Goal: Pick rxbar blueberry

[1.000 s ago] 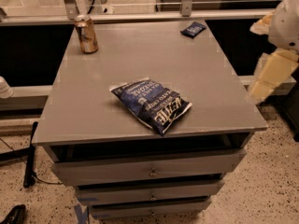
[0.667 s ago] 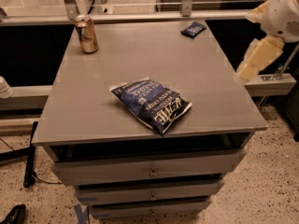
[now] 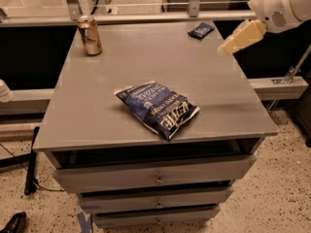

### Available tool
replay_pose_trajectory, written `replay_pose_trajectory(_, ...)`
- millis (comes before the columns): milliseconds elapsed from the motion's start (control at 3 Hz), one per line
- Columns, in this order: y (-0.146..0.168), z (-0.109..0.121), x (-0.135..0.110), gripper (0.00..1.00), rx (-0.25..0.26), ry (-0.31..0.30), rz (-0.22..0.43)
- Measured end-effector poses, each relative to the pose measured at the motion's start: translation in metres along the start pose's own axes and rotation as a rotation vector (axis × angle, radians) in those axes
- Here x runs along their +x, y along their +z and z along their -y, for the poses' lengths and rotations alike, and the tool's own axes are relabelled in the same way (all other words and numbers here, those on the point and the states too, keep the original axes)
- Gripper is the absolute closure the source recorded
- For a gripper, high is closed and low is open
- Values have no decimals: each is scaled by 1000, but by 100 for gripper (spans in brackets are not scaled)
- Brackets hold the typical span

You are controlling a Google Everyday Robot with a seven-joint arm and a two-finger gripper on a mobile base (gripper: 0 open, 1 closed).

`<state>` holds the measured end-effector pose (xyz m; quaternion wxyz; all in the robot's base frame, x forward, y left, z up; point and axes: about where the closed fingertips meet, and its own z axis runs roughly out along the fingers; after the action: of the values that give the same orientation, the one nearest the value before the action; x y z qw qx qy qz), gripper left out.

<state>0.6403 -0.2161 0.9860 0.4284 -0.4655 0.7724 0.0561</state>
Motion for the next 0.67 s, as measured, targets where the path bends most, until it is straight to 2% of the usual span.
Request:
replay_pose_trajectory(333,4,7,-6,0,27,6,24)
replay_pose_trajectory(667,4,6,-5,0,22,6,22)
